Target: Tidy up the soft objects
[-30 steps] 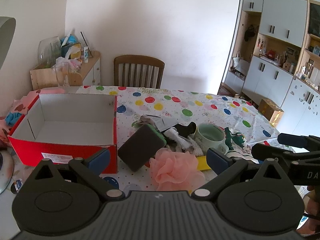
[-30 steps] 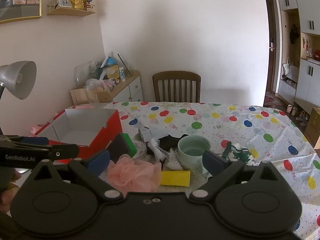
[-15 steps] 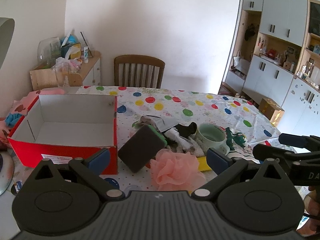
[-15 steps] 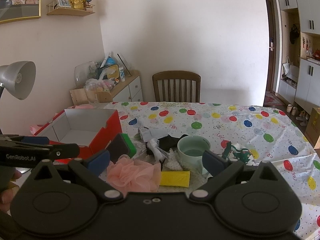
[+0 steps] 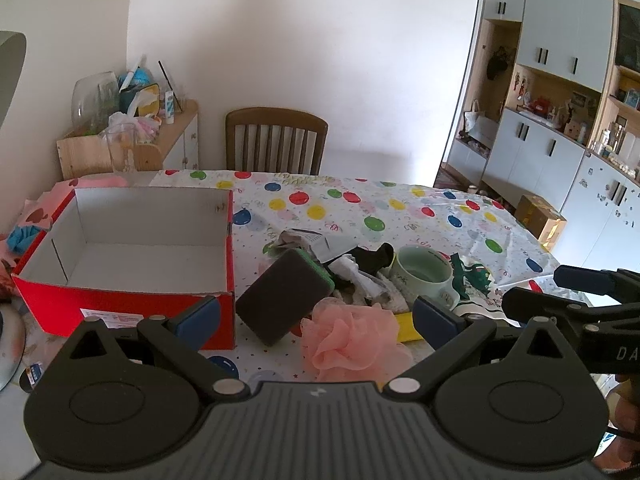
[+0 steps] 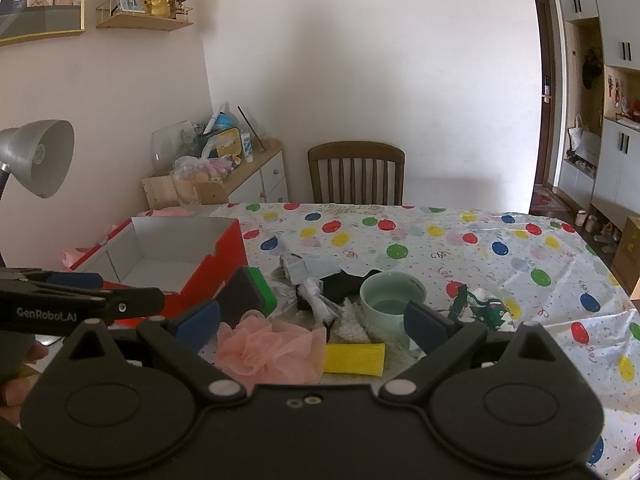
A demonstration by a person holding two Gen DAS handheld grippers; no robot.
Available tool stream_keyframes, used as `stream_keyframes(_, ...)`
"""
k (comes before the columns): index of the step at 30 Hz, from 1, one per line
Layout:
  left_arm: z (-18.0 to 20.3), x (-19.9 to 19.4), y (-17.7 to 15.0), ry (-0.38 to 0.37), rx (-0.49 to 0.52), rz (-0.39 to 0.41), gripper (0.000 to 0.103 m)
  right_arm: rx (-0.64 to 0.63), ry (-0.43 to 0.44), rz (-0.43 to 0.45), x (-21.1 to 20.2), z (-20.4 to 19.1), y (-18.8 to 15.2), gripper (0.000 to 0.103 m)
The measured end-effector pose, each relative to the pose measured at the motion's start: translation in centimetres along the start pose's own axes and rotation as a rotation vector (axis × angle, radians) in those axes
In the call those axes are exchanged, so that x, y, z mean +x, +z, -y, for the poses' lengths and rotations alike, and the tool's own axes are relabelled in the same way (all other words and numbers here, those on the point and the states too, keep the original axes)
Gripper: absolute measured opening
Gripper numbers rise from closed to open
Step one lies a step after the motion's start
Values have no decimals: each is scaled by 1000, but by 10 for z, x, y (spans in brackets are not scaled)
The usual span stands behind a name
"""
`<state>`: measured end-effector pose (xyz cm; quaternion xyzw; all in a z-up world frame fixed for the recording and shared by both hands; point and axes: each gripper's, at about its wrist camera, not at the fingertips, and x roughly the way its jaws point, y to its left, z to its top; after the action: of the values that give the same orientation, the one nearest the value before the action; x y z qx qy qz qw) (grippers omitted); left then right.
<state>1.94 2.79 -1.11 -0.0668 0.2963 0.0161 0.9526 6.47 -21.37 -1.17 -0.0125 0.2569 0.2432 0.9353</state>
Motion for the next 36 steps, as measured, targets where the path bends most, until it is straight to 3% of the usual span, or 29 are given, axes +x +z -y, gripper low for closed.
stream_keyframes(24,1,13,4,-24,-5,-23,103,56,-23,2,8,16,-1,98)
stream_keyframes(36,10,42,10,-55,9,-60,103,161,-180,0,19,77,-6,99)
